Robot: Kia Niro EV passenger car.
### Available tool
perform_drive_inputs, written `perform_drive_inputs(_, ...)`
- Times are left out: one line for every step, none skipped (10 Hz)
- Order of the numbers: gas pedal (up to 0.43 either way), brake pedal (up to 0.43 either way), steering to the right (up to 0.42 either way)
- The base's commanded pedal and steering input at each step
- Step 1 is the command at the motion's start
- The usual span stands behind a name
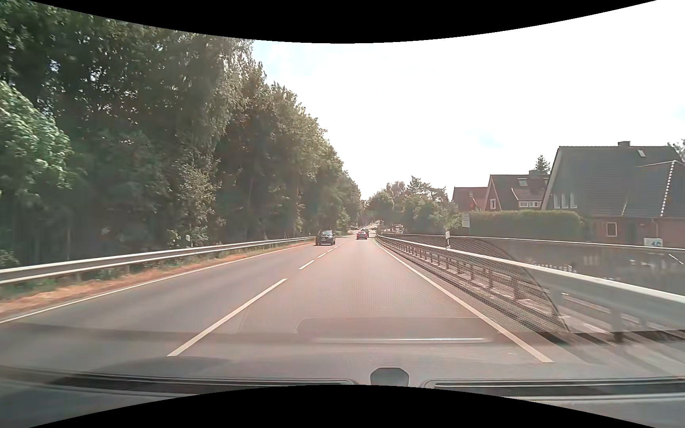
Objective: Follow the waypoints while adhering to traffic rules and regulations
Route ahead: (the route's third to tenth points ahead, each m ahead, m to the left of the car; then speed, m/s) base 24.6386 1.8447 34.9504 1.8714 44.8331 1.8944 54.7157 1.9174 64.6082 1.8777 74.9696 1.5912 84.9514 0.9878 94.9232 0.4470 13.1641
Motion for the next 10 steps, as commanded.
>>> perform_drive_inputs(0.079,0.000,-0.002)
perform_drive_inputs(0.079,0.000,-0.002)
perform_drive_inputs(0.079,0.000,-0.001)
perform_drive_inputs(0.079,0.000,-0.001)
perform_drive_inputs(0.079,0.000,-0.001)
perform_drive_inputs(0.079,0.000,-0.001)
perform_drive_inputs(0.079,0.000,-0.001)
perform_drive_inputs(0.079,0.000,-0.001)
perform_drive_inputs(0.067,0.000,0.000)
perform_drive_inputs(0.067,0.000,0.000)
